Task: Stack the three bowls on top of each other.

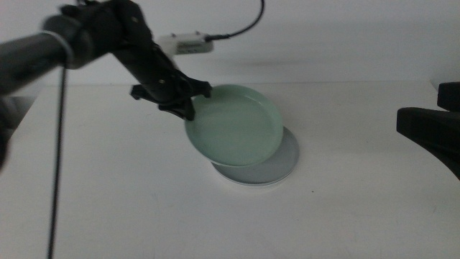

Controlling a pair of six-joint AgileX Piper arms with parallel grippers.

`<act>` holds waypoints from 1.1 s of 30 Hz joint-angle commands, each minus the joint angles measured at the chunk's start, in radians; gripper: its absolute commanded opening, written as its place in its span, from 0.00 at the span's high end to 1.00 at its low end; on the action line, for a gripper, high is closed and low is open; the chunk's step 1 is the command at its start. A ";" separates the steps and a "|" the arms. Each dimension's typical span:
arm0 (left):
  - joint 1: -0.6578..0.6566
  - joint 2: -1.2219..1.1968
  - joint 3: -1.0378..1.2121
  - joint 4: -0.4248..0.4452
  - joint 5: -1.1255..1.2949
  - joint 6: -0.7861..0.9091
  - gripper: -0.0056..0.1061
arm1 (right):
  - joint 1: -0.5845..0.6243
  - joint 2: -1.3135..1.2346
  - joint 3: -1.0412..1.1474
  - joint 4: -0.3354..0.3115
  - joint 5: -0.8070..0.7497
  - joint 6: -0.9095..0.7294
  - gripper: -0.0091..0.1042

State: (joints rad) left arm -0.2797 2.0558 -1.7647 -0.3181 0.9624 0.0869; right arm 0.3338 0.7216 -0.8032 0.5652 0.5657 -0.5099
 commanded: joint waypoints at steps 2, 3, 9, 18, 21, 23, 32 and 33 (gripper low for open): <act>-0.024 0.013 -0.102 -0.038 0.000 -0.024 0.94 | 0.000 -0.002 -0.024 0.017 -0.063 -0.014 0.42; -0.028 0.030 -0.115 -0.046 -0.002 -0.024 0.94 | 0.000 -0.002 -0.024 0.017 -0.063 -0.014 0.42; -0.030 0.090 -0.120 -0.103 -0.019 -0.017 0.94 | 0.000 -0.002 -0.024 0.017 -0.063 -0.014 0.42; -0.036 0.091 -0.121 -0.087 -0.019 0.018 0.31 | 0.000 -0.002 -0.024 0.017 -0.062 -0.014 0.42; -0.019 0.061 -0.121 -0.087 0.013 -0.026 0.04 | 0.000 -0.002 -0.024 0.017 -0.062 -0.014 0.42; -0.006 0.027 -0.121 -0.087 0.031 -0.059 0.01 | 0.000 -0.002 -0.024 0.017 -0.062 -0.014 0.42; 0.023 -0.238 -0.095 0.182 0.075 -0.111 0.01 | 0.000 -0.002 -0.024 0.017 -0.062 -0.014 0.42; 0.023 -0.274 -0.082 0.203 0.075 -0.117 0.01 | 0.000 -0.002 -0.024 0.017 -0.062 -0.014 0.42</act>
State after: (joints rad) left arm -0.2546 1.8824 -1.8322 -0.1439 1.0549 -0.0066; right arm 0.3338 0.7208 -0.8032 0.5652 0.5657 -0.5099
